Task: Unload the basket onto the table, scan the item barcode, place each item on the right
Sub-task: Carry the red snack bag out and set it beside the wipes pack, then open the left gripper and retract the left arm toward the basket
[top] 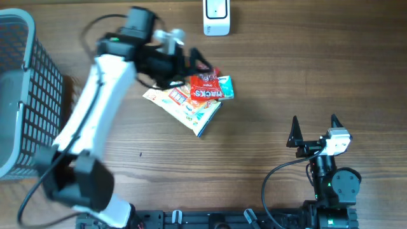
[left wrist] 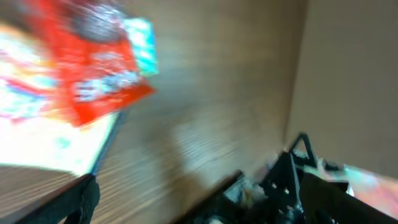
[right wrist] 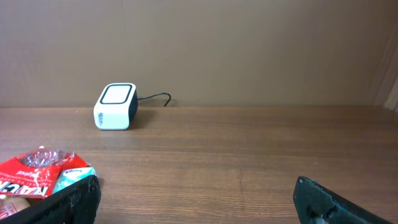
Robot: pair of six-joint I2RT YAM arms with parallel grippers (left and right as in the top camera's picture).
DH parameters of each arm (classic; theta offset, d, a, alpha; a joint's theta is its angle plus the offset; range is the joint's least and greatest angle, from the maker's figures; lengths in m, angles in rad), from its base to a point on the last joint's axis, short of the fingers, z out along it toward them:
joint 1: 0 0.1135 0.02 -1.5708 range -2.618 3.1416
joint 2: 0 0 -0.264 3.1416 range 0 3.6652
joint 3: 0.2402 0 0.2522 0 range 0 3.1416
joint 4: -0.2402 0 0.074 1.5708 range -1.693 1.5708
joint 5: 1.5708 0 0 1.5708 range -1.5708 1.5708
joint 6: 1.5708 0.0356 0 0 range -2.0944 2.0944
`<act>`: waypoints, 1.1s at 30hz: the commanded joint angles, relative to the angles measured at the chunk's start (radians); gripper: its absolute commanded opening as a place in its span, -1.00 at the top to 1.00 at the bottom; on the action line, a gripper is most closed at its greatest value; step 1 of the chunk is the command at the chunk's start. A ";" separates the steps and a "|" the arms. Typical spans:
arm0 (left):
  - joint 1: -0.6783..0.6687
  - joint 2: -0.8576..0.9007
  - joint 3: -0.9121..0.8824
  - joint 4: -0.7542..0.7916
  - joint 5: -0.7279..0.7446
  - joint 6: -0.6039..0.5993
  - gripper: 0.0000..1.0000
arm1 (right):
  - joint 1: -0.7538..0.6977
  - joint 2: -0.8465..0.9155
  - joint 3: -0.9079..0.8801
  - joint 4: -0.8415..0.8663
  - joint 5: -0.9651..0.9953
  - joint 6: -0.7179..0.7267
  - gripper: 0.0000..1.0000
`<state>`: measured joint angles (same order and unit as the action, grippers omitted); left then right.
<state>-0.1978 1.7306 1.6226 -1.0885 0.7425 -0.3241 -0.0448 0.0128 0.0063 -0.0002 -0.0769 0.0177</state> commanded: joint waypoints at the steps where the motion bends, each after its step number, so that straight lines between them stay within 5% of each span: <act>1: 0.084 -0.201 0.012 -0.071 -0.267 0.021 -1.00 | -0.005 -0.008 -0.001 0.002 0.010 0.008 -0.99; 10: 0.150 -0.571 0.012 -0.161 -0.720 0.018 -0.99 | -0.005 -0.008 -0.001 0.002 0.010 0.008 -1.00; 15: 0.150 -0.671 0.012 -0.272 -1.015 -0.211 -1.00 | -0.005 -0.008 -0.001 0.002 0.010 0.008 -0.99; 22: 0.150 -0.690 -0.010 -0.492 -1.016 -0.310 -1.00 | -0.005 -0.008 -0.001 0.002 0.010 0.008 -0.99; 33: 0.150 -0.647 -0.187 -0.499 -0.835 -0.317 -1.00 | -0.005 -0.008 -0.001 0.002 0.010 0.009 -1.00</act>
<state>-0.0521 1.0615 1.4532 -1.5887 -0.1635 -0.6186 -0.0448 0.0128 0.0063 -0.0002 -0.0769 0.0177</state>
